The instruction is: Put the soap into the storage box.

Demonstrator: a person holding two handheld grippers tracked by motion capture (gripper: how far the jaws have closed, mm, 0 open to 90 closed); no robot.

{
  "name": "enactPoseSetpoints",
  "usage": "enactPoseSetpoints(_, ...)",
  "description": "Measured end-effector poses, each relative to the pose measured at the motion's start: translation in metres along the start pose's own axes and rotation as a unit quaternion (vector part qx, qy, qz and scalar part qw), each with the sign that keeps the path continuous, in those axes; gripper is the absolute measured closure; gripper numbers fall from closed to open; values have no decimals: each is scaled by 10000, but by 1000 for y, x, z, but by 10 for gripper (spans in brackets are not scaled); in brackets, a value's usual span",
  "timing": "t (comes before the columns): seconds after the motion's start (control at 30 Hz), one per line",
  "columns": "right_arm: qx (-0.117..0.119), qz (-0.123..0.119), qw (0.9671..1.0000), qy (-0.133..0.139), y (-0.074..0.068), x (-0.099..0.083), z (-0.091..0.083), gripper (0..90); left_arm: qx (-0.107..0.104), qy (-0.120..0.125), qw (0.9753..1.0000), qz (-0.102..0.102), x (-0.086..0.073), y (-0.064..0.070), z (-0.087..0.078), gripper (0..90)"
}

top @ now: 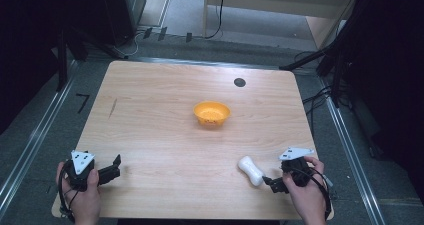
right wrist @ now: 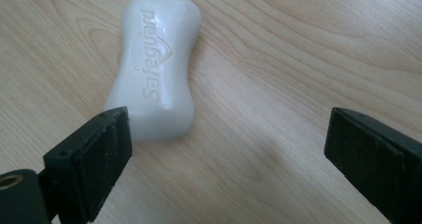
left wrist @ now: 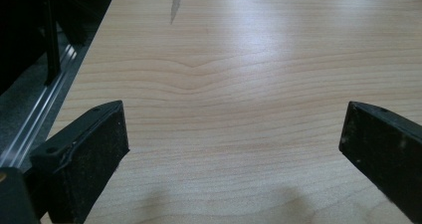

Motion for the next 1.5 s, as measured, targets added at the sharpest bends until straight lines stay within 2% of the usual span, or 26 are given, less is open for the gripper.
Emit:
enactPoseSetpoints(0.4, 74, -61, 9999, -86, -10, 10, 6, 52, -6, -4, 10000, 1, 0, 0, 0, 0)
enactPoseSetpoints(0.5, 87, -23, 9999, -71, -11, 12, 7, 56, 0, 0, 10000, -5, 0, 0, 0, 0)
enactPoseSetpoints(0.57, 165, 85, 9998, -80, -13, 13, 7, 60, 0, 3, 10000, -3, 0, 0, 0, 0)
enactPoseSetpoints(1.03, 214, 83, 9996, -181, -22, 19, 16, 64, -1, 4, 10000, -5, 0, 0, 0, 0)
enactPoseSetpoints(1.5, 230, 257, 9990, -298, -30, 27, 27, 80, -7, -19, 10000, -63, 0, -2, 0, 0)
Point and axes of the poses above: each handheld gripper's, and its own axes: z roughly forward along the jaws, x roughly out of its top, y roughly to its right, the point moved 8 cm from there along z, roughly forward along the jaws, and after that the axes turned 8 degrees about -y, right-handed, at the moved point
